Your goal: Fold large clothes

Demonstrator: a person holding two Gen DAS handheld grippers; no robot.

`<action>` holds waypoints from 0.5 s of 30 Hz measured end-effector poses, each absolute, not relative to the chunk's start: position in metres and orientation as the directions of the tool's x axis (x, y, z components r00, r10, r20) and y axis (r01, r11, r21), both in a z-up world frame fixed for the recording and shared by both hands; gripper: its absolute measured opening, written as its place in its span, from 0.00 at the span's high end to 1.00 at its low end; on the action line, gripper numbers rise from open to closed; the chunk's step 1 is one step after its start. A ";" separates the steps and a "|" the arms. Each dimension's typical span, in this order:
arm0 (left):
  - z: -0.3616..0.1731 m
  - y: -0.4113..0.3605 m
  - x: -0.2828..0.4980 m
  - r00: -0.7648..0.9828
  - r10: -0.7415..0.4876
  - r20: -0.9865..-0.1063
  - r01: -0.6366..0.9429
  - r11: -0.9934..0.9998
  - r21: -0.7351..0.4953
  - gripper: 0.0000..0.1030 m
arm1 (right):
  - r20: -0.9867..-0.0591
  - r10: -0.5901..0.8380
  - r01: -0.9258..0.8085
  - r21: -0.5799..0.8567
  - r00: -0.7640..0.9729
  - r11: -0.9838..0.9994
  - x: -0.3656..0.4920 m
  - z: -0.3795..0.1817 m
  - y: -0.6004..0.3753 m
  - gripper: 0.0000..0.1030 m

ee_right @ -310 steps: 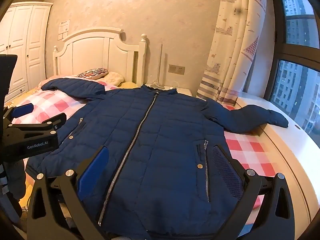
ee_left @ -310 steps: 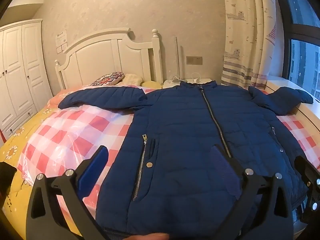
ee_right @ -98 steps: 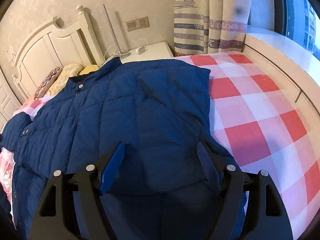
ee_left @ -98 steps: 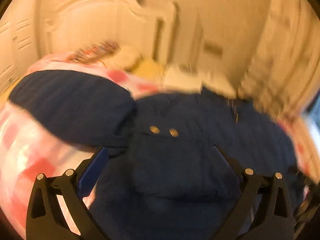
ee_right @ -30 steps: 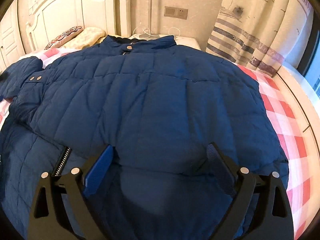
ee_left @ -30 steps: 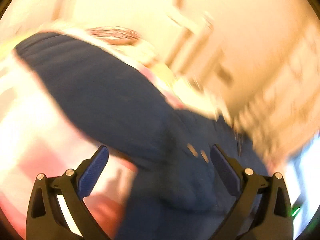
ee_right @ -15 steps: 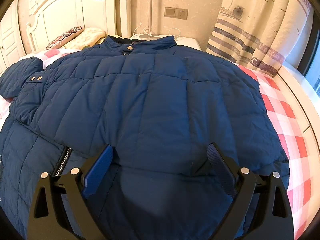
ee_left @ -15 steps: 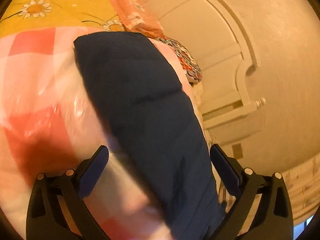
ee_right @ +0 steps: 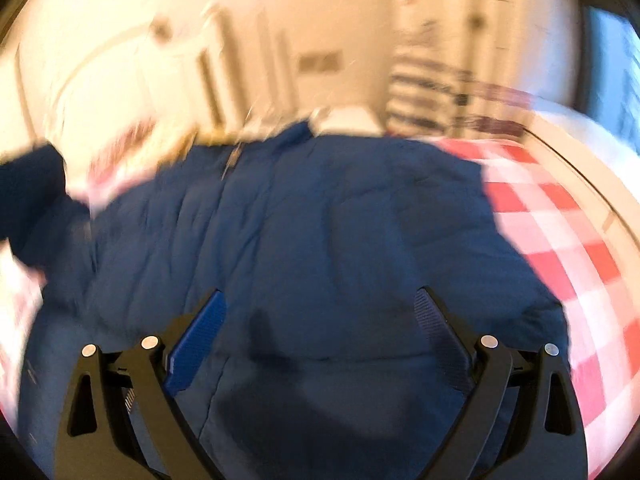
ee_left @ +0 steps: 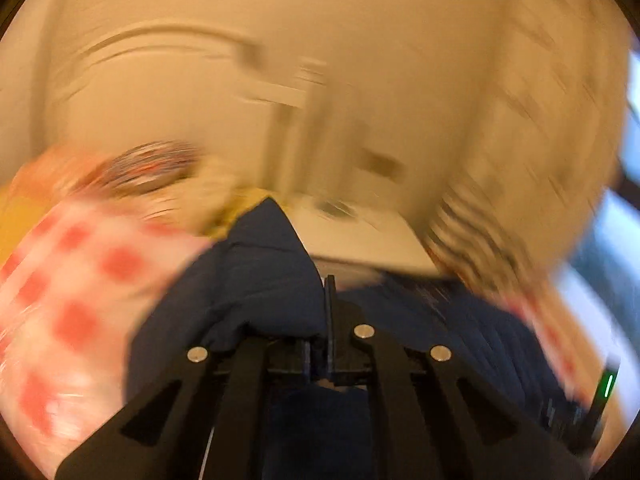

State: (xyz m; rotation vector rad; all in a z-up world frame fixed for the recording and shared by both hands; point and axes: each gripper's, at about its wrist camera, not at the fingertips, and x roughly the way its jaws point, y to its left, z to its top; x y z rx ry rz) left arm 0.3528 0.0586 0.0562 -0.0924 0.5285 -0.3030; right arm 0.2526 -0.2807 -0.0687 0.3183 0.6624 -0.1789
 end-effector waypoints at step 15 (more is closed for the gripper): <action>-0.082 -0.145 0.290 0.609 -0.265 -0.748 0.594 0.777 0.209 0.30 | -0.512 0.007 0.357 0.609 0.859 0.708 0.223 -0.079 -0.357 0.11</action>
